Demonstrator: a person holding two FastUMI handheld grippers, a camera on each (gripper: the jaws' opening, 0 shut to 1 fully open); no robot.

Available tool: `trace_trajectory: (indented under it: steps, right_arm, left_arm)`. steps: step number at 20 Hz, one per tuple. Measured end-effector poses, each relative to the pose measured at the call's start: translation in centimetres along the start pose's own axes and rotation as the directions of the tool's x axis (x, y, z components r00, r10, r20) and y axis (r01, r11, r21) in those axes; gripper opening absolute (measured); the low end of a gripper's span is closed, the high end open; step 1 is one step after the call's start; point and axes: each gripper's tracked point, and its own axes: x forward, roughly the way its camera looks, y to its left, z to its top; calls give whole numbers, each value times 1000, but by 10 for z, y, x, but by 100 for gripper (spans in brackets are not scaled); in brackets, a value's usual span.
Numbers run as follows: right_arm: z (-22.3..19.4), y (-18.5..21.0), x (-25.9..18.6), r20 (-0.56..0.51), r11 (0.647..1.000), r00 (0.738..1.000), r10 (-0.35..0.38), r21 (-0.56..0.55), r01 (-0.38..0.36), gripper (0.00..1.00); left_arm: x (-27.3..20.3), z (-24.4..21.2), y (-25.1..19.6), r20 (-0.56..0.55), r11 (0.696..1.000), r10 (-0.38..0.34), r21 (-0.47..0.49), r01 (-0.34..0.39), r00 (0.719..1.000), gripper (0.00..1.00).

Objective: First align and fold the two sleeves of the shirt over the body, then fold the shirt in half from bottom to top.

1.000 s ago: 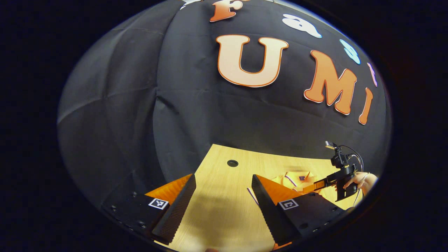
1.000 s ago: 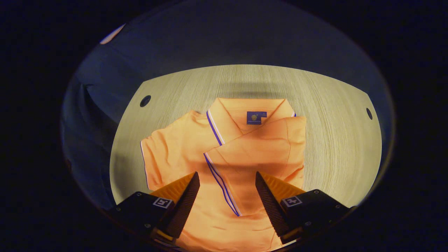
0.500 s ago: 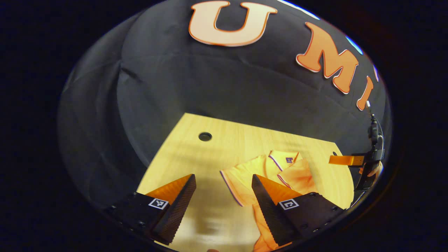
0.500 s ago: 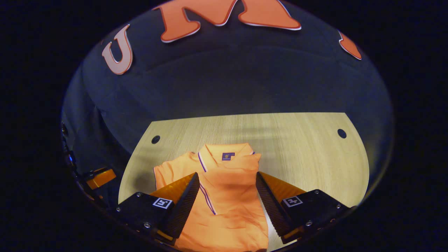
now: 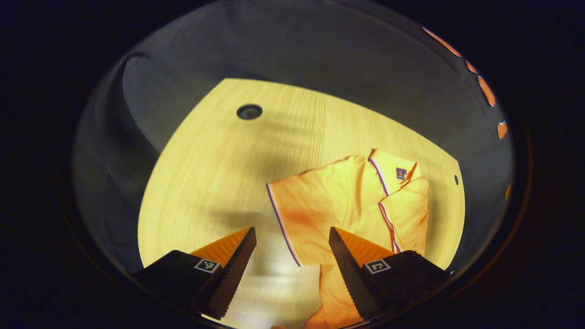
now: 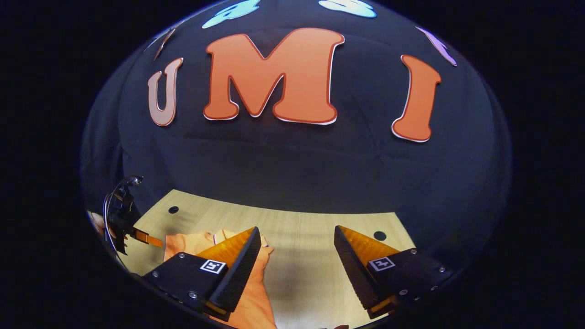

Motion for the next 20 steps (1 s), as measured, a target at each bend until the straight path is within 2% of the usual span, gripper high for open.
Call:
trace_trajectory:
  steps: [3, 6, 9, 11, 12, 13, 14, 15, 17, 20]
  right_arm:
    - [-3, -15, -9, 4, 1000, 1000, 23, 17, -23, 98]
    - [-12, -32, -13, -7, 1000, 1000, 19, 17, -19, 98]
    - [-22, -43, -16, -23, 999, 1000, 17, 31, -17, 98]
    - [-26, -46, -17, -33, 999, 999, 18, 35, -16, 98]
    - [-27, -47, -19, -38, 999, 999, 17, 34, -16, 98]
    - [-28, -48, -20, -39, 999, 999, 16, 34, -15, 98]
    - [-28, -48, -21, -37, 999, 999, 16, 35, -15, 98]
    - [-28, -49, -21, -38, 999, 999, 12, 37, -11, 98]
    - [-28, -51, -24, -33, 999, 999, 5, 34, -4, 98]
    - [-25, -57, -27, -23, 999, 1000, -18, 36, 19, 98]
  left_arm:
    - [18, -10, 2, -48, 998, 43, -32, -45, 998, 99]
    - [31, -4, 4, -39, 996, 69, -49, -70, 997, 97]
    - [41, -18, 3, -100, 994, 88, -61, -94, 991, 96]
    - [45, -14, 14, -80, 988, 139, -53, -143, 987, 77]
    - [44, -13, 13, -80, 987, 148, -50, -152, 986, 57]
    - [47, -14, 10, -79, 991, 124, -46, -128, 989, 37]
    - [44, -13, 6, -70, 993, 101, -59, -105, 992, 28]
    - [45, -10, 6, -51, 993, 100, -62, -103, 994, 6]
    - [42, -10, -1, -50, 996, 62, -55, -65, 997, 2]
    - [25, 8, -15, 12, 999, 27, -26, -27, 1000, 2]
